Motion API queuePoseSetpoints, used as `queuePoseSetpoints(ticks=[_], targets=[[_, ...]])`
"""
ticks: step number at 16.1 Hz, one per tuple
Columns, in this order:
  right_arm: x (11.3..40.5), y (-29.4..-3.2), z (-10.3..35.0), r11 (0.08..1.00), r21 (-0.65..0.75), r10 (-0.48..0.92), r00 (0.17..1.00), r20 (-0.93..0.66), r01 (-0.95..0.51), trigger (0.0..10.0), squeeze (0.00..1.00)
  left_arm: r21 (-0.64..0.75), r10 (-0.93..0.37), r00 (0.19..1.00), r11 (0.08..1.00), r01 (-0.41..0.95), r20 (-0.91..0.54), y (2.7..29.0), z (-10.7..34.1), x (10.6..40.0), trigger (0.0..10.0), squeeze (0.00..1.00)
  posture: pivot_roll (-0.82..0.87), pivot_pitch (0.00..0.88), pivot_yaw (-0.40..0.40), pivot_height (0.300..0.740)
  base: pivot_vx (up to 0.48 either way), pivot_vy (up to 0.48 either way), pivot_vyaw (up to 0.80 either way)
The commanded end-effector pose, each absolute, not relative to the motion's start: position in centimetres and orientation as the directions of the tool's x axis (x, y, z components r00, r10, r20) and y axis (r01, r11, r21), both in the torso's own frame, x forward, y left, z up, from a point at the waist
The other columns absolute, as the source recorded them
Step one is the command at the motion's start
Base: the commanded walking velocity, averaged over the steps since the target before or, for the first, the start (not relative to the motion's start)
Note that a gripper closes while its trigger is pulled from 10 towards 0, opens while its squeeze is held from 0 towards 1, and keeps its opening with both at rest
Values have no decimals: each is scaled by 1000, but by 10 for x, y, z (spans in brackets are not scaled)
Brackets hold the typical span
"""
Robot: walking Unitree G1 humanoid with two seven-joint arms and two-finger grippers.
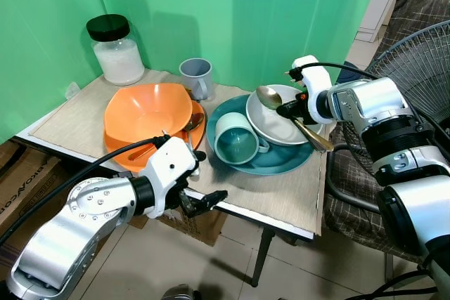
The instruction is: Setting the table
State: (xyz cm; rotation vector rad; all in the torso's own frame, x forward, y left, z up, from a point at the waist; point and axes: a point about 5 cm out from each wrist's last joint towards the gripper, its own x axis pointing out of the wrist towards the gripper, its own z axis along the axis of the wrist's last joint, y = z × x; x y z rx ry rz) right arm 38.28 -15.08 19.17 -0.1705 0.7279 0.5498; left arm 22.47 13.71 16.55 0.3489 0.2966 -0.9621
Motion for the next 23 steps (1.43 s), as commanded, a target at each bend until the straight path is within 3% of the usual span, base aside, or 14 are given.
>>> queuePoseSetpoints(ticks=[1,10,11,12,15,21,22,23], targets=[[384,-150,197,846,46,431,628,-648,-532,10000,631,175,-738,542,519,837,-402,139,168,225,10000,0,38,0,8,740,0,0,0],[384,-154,193,855,-14,378,640,-668,-519,10000,608,193,-714,571,543,817,-405,148,169,228,10000,0,39,0,14,740,0,0,0],[384,-156,191,852,-48,355,642,-679,-521,10000,478,195,-712,574,546,815,-404,149,170,229,10000,0,39,0,14,740,0,0,0],[384,-157,189,847,-68,343,639,-689,-528,10000,0,197,-712,575,546,814,-404,149,170,229,10000,0,41,0,12,740,0,0,0],[379,-161,178,831,-102,302,597,-743,-547,10000,0,196,-714,573,544,816,-403,147,171,228,10000,0,39,0,8,740,0,0,0],[380,-173,176,846,-128,259,609,-750,-518,10000,0,195,-719,576,547,814,-390,144,170,231,10000,0,28,0,2,740,0,0,0],[381,-172,177,845,-128,262,610,-748,-519,9412,0,196,-719,576,547,814,-389,143,170,232,10000,0,27,0,3,740,0,0,0],[381,-171,178,842,-128,266,608,-748,-525,7020,0,197,-719,577,547,814,-389,143,170,232,10000,0,27,0,1,740,0,0,0]])
